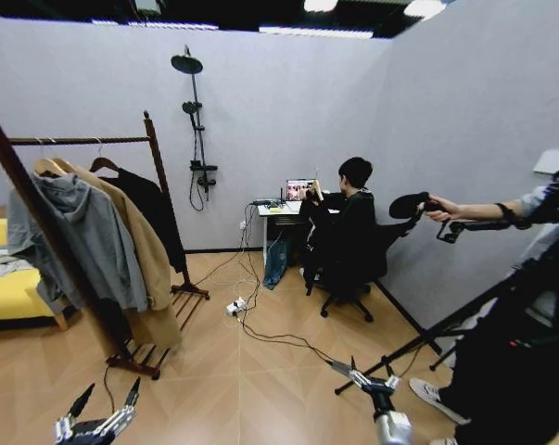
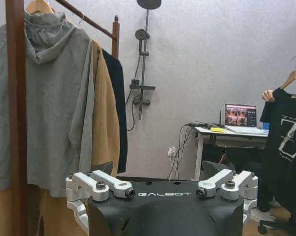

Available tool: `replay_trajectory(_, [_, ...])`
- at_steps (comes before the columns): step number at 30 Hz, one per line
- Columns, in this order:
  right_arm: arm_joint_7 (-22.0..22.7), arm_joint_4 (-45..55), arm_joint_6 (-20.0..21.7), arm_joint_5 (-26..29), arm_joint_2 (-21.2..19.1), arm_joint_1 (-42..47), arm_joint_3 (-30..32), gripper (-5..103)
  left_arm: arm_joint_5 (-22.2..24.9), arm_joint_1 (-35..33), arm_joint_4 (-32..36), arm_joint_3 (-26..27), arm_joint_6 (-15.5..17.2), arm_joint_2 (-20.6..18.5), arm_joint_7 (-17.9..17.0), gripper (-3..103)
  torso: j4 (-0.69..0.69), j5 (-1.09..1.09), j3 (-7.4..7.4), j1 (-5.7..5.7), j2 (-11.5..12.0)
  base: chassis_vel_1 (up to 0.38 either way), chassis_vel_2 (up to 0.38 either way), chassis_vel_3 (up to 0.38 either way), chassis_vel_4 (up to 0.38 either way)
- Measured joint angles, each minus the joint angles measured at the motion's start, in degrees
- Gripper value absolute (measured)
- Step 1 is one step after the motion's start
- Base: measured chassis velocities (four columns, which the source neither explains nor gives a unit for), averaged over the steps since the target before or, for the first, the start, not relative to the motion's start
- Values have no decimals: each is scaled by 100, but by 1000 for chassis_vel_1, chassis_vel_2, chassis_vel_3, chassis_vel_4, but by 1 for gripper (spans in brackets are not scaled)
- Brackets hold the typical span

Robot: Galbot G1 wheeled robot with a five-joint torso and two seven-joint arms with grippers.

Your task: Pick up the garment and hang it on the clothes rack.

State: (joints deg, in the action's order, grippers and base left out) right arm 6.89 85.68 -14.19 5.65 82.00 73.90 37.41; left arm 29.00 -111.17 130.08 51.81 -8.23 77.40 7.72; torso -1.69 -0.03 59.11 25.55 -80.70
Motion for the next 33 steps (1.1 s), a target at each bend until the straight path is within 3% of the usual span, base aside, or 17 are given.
replay_trajectory(2, [-42,-366,27,-18,22,-348,-45,100,0,0,1,0,0,0,1,100,3,9,0,0,0,-249,288,280,-280])
replay_trajectory(6, [-79,-683,52,-30,31,-692,-87,100,0,0,0,0,0,0,0,100,4,3,0,0,0,-284,288,302,-289])
replay_trajectory(9, [-187,-326,79,57,-116,-754,-235,100,0,0,1,0,0,0,-1,100,-1,10,3,6,3,-243,273,245,-192])
replay_trajectory(10, [-302,127,103,157,-279,-830,-388,100,0,1,1,0,0,0,0,100,6,6,3,7,3,-189,166,159,-148])
replay_trajectory(11, [-379,415,119,222,-387,-861,-481,100,0,1,0,0,0,0,1,100,1,-6,1,7,2,-189,166,99,-50])
replay_trajectory(13, [-439,641,134,279,-469,-880,-562,100,0,1,1,0,0,0,1,100,0,-4,0,6,1,-157,132,44,-60])
replay_trajectory(14, [-455,683,147,297,-486,-869,-586,100,0,1,1,0,0,0,1,100,-2,9,1,5,2,0,74,-11,11])
replay_trajectory(16, [-458,696,149,300,-489,-866,-590,100,0,1,1,0,0,0,1,100,-1,10,1,4,2,0,74,-40,11])
replay_trajectory(17, [-460,730,151,306,-497,-859,-591,100,0,1,1,0,0,0,2,100,-2,0,-1,-1,-1,33,3,-58,5])
replay_trajectory(22, [-462,754,187,330,-515,-858,-596,100,0,0,1,0,0,0,1,100,3,6,-3,-8,-5,68,-47,-57,48])
replay_trajectory(25, [-419,1017,551,568,-724,-889,-531,100,0,0,0,0,0,0,1,100,3,5,-3,-8,-5,57,-21,-21,55])
replay_trajectory(29, [-250,1651,1431,1153,-1217,-925,-336,100,0,0,0,0,0,0,1,100,0,5,-1,-1,-2,-14,-1,3,-4])
replay_trajectory(33, [-177,1920,1789,1392,-1420,-942,-247,100,0,0,0,0,0,0,2,100,0,0,-1,-1,-2,-14,-1,3,-4])
